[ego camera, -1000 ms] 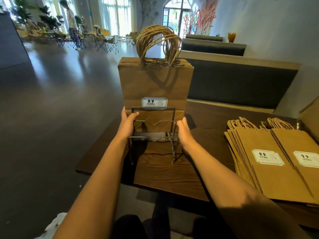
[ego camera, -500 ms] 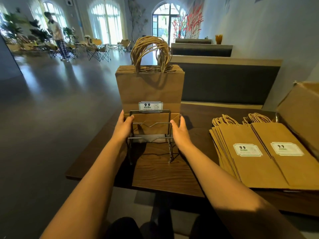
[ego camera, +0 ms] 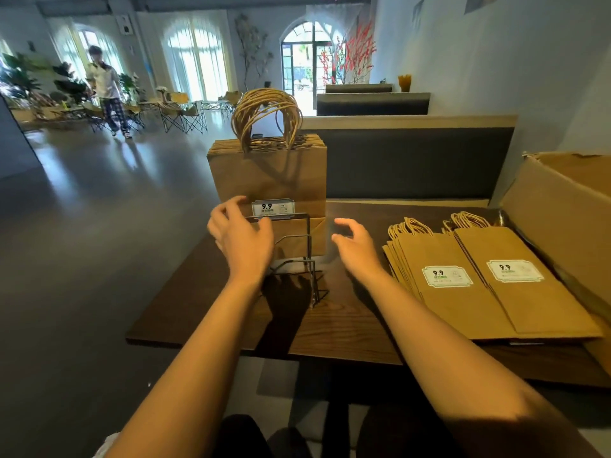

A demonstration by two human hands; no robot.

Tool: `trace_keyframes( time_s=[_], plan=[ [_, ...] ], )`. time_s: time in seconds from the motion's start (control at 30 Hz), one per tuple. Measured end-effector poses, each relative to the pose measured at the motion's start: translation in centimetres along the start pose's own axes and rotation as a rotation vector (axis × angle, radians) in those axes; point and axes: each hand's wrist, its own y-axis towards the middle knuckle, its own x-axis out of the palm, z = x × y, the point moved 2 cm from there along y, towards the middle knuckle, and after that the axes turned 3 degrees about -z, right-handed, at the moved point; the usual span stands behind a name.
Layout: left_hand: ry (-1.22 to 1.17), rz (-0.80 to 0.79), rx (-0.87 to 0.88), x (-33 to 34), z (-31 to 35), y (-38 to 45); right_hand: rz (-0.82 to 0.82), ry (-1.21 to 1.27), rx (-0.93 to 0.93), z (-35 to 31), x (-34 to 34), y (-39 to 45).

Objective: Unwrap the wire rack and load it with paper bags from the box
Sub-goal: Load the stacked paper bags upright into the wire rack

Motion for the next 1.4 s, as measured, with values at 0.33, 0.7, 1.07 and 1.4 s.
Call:
trace_keyframes(
  time_s=[0.33, 0.7, 1.07, 1.4],
  plan=[
    [-0.161, -0.627, 0.055, 10.8, 6.5, -11.4, 0.101, -0.812, 0.395, 7.4, -13.9, -3.9],
    [-0.304, -0.952, -0.323, 16.3, 6.1, -18.3, 0.054, -0.929, 0.4, 8.9, -14.3, -6.8],
    [-0.279, -0.714, -0.408, 14.8, 3.3, -14.5, 0.326, -0.537, 0.216, 8.0, -10.9, -6.7],
    [-0.487, -0.571, -0.28, 13.9, 4.6, -12.0, 0.489, 0.063, 0.023, 3.5, -11.3, -6.4]
  ],
)
